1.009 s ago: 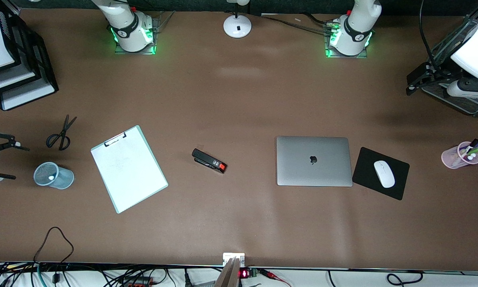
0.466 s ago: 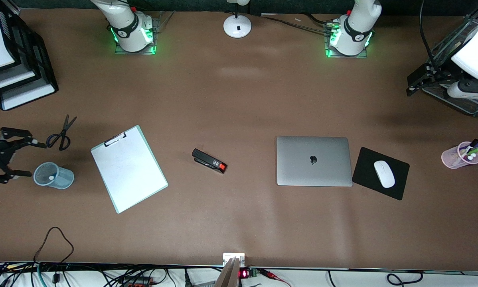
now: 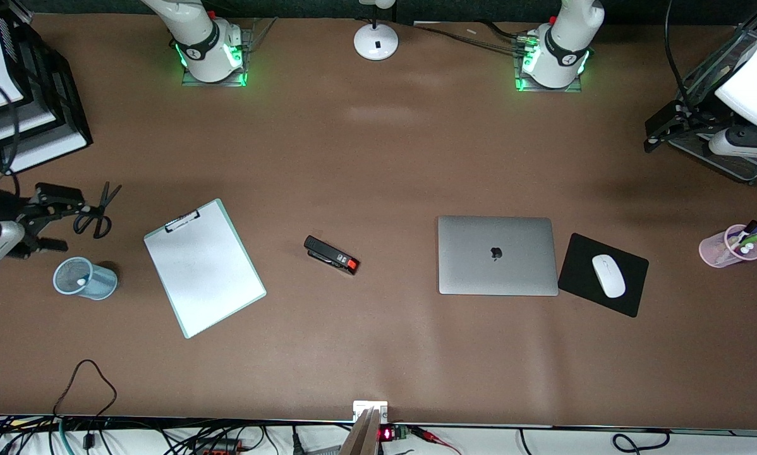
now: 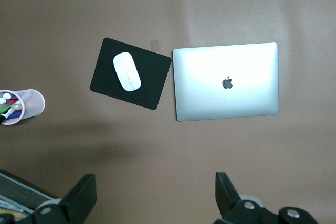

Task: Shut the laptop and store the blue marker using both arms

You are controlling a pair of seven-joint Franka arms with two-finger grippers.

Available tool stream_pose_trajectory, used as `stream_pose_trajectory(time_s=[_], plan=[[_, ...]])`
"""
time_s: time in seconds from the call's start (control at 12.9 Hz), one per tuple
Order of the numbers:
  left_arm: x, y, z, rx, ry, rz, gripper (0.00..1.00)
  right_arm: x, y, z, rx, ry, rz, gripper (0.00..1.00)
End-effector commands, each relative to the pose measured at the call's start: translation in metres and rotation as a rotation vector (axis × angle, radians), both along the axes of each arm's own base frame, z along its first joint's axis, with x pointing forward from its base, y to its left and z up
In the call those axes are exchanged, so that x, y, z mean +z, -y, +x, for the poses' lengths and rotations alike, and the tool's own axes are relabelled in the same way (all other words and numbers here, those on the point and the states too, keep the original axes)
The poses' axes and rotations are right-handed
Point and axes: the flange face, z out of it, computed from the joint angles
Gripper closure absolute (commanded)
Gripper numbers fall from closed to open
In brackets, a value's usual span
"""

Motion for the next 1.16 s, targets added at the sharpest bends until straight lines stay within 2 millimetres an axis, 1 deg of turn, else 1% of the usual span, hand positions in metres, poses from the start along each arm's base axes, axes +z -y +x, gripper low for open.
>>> stream_pose_trajectory(time_s=[0.0, 0.16, 0.31, 0.39, 0.47, 0.62, 0.7, 0.85, 1.01, 1.09], plan=[[0.002, -0.001, -0.001, -0.012, 0.009, -0.012, 0.0, 0.011, -0.028, -0.03, -0.131, -0.085, -0.105, 0.0], [0.002, -0.001, -0.001, -0.012, 0.009, -0.012, 0.0, 0.017, -0.039, -0.044, -0.218, -0.142, -0.174, 0.0], [0.002, -0.003, -0.002, -0.009, 0.009, -0.012, 0.0, 0.025, -0.046, -0.067, -0.344, -0.208, -0.296, 0.0], [0.002, -0.003, -0.002, -0.01, 0.009, -0.012, 0.0, 0.033, -0.041, -0.079, -0.412, -0.222, -0.354, 0.0], [0.002, -0.003, -0.002, -0.01, 0.009, -0.012, 0.0, 0.038, -0.032, -0.088, -0.443, -0.219, -0.385, 0.0], [0.002, -0.005, -0.001, -0.006, 0.007, -0.012, 0.0, 0.049, 0.002, -0.097, -0.493, -0.196, -0.373, 0.0], [0.001, -0.005, -0.001, -0.006, 0.007, -0.012, 0.0, 0.052, 0.008, -0.101, -0.505, -0.18, -0.368, 0.0], [0.002, -0.005, -0.001, -0.006, 0.009, -0.012, 0.0, 0.052, 0.016, -0.1, -0.522, -0.163, -0.363, 0.0], [0.002, -0.004, -0.003, -0.004, 0.005, -0.015, 0.0, 0.054, 0.014, -0.105, -0.514, -0.151, -0.385, 0.0], [0.002, -0.004, -0.003, -0.004, 0.004, -0.016, 0.0, 0.055, 0.013, -0.111, -0.512, -0.127, -0.393, 0.0]])
